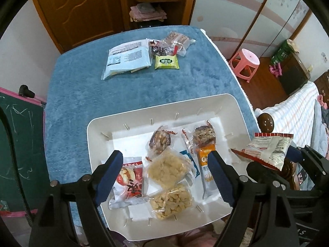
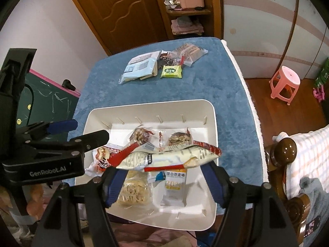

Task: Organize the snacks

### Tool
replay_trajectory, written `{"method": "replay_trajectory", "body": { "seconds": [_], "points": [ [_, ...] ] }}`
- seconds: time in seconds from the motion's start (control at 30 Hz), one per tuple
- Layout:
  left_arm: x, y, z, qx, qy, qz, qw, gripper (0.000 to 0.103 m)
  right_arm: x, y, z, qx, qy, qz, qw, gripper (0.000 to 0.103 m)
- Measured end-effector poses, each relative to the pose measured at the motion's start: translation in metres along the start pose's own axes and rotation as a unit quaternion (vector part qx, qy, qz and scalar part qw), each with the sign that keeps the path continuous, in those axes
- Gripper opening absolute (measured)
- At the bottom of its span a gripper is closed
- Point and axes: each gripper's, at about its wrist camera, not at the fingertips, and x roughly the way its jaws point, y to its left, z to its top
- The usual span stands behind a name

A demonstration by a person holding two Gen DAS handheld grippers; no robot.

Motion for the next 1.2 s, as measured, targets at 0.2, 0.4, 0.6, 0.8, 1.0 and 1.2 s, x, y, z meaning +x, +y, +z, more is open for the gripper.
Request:
{"method": "replay_trajectory", "body": {
  "seconds": [0.2,0.4,0.6,0.8,1.0,1.2],
  "points": [
    [-0.009,0.005,0.002,-0.004,-0.013,0.000,0.9999,0.083,-0.008,0.003,0.002,-0.001,-0.011,0.007,1.000,0.072],
    [-0.016,0.008,0.004,-0.007,-0.027,-0.001,0.9996,0.083,-0.018,0.005,0.004,-0.002,-0.025,0.011,1.000,0.072],
    [-0.023,0.006,0.005,-0.004,-0.036,0.000,0.9993,0.083,-0.025,0.004,0.005,0.001,-0.039,0.011,0.999,0.072],
    [-0.031,0.004,0.008,0.002,-0.053,0.001,0.9986,0.083,-0.033,0.002,0.008,0.002,-0.051,0.012,0.999,0.072],
    [-0.041,0.004,0.017,0.004,-0.073,0.004,0.9973,0.083,-0.040,0.003,0.019,-0.001,-0.063,0.013,0.998,0.072],
    [-0.043,0.009,0.030,-0.001,-0.085,0.009,0.9964,0.083,-0.037,0.004,0.031,-0.007,-0.065,0.015,0.998,0.072]
  ]
}}
